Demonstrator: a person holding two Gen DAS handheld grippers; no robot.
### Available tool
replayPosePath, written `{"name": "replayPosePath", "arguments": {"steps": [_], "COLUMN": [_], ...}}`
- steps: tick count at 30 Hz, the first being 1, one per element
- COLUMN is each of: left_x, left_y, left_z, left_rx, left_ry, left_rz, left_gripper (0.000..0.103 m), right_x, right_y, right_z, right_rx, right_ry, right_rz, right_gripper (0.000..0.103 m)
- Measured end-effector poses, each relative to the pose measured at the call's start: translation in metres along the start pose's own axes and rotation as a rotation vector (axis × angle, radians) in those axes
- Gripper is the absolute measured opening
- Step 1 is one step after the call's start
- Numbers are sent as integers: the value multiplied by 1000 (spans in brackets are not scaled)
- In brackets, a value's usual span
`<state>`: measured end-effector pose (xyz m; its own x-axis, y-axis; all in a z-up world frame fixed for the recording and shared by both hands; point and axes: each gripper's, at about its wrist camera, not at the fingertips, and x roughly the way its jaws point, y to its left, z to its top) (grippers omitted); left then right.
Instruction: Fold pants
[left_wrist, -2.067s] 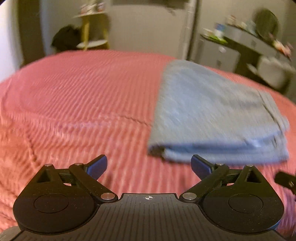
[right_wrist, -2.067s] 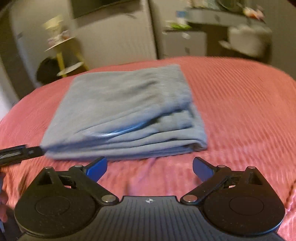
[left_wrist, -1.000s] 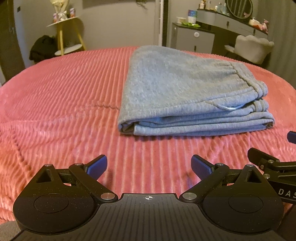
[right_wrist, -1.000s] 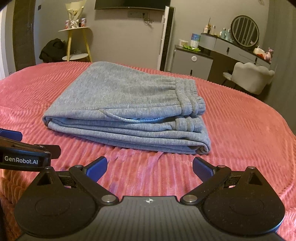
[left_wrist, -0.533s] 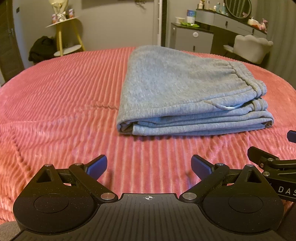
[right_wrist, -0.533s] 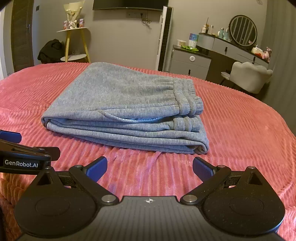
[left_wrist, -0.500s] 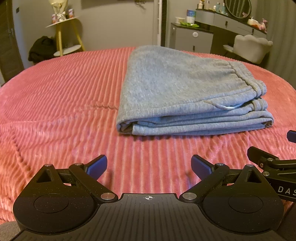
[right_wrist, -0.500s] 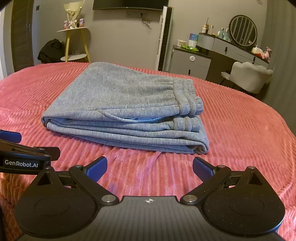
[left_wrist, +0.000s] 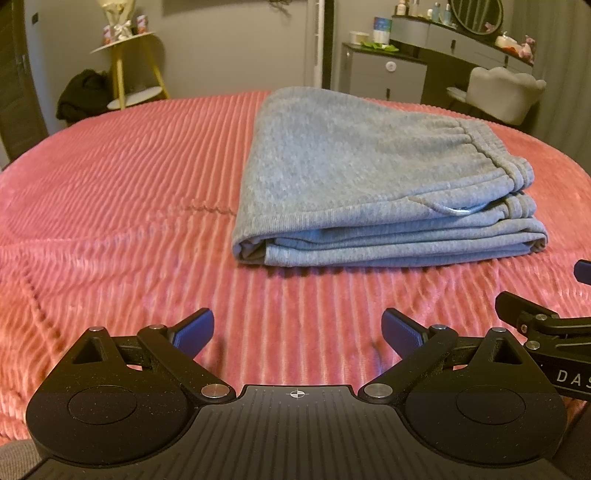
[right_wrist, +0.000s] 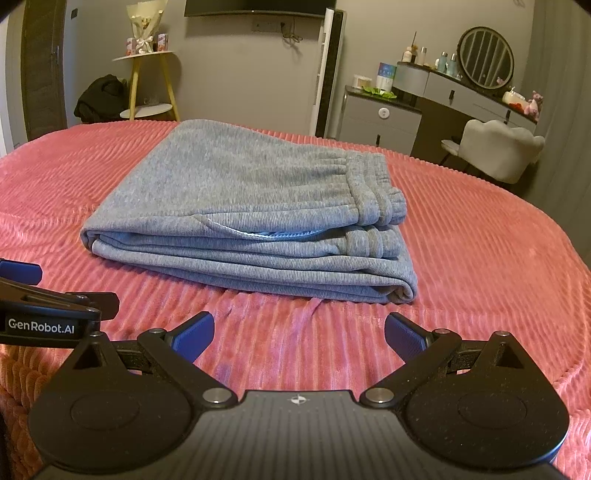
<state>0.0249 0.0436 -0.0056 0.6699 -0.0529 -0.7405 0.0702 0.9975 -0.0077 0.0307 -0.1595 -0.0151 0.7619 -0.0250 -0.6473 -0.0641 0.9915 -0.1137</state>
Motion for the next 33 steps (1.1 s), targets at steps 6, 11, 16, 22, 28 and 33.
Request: {"name": "replayPosePath", "arguments": {"steps": [6,11,16,22,28,33], "left_x": [2,2,3,3,3,3], "left_y": [0,0,0,0,0,0], "left_z": [0,-1,-1,-1,-1,-1], "left_rx": [6,6,5,6,5,5], "left_ry": [4,8,9,10,11,11], "left_rz": [4,7,6,9,9,10], "left_gripper": [100,100,100,100,100,100], "right_x": [0,0,0,0,0,0], "right_y": [0,0,-1,-1,-1,-1], "right_z": [0,0,0,0,0,0], "right_rx": [1,2,2,3,4,4], "right_ry": [1,2,2,3,4,4], "right_rz": [1,4,5,5,6,6], "right_gripper": [99,99,99,99,99,99]}}
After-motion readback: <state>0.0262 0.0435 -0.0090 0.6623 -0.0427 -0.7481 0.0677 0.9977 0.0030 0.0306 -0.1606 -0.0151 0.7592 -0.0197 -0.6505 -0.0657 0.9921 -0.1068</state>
